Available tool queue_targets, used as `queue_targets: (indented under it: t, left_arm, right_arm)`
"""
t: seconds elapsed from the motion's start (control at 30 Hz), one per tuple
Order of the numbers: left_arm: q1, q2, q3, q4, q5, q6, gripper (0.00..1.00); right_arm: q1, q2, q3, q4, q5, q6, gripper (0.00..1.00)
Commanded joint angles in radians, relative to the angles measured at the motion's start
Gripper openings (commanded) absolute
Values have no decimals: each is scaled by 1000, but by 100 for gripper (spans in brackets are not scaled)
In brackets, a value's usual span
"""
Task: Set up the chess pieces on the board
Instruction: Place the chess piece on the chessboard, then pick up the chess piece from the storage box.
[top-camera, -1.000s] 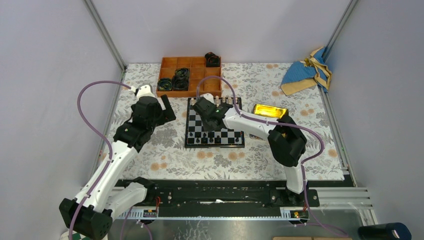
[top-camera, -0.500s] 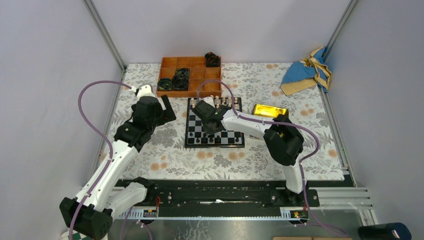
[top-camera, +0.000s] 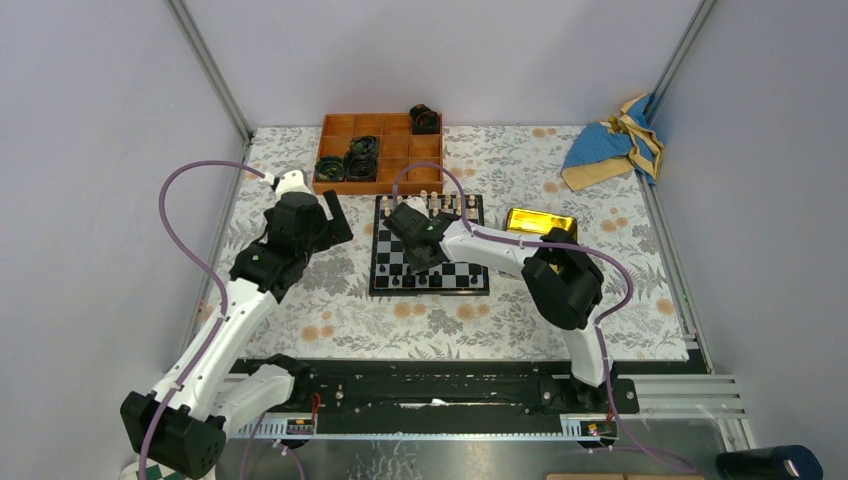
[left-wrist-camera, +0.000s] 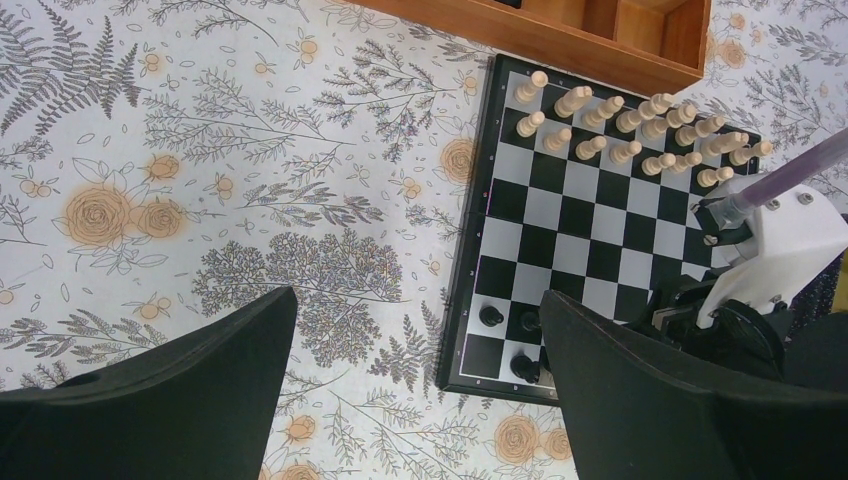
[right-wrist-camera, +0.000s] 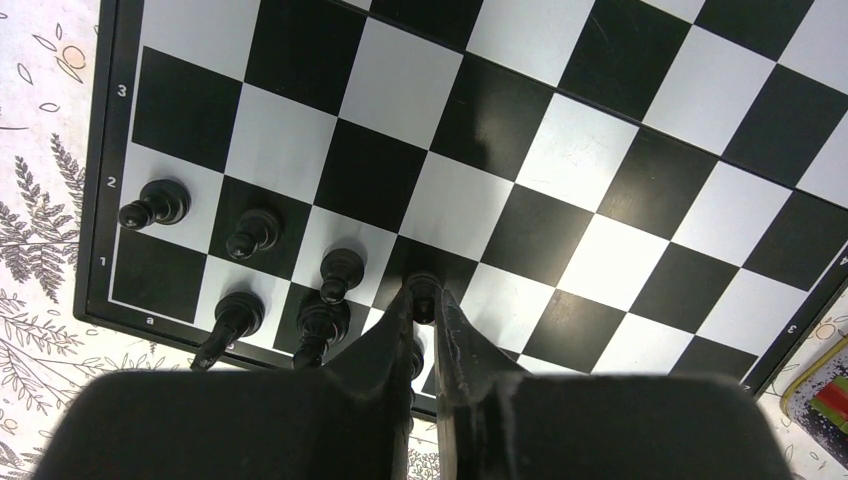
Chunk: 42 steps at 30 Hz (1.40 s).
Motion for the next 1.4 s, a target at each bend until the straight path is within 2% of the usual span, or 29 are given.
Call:
queue_targets:
  t: [0.0,0.17,0.3,0.73,0.93,1.17,1.37]
  left_arm:
    - [6,2,-9,47,2,8,99]
    - [6,3,-12,49,2,7,99]
    - [5,2,-10,49,1,9,99]
    - [5,12,3,51,-3,11,99]
    - [5,17,10,51,-3,15,99]
    - [5,26,4,52,3,16,99]
    - [6,37,1,53,14,11,99]
  right_arm:
    - [6,6,23,5,-7,-16,13]
    - [5,6,33,-2,-7,-21,24]
    - [6,5,43,-7,-3,-28,29]
    - [6,-22,96,-18,17,-51,31]
    - [-6,-71,128,-44,89,-60,31]
    - [-166,-226,47,-38,156,-13,34]
    - [-348,-348,-95,-41,243,21,49]
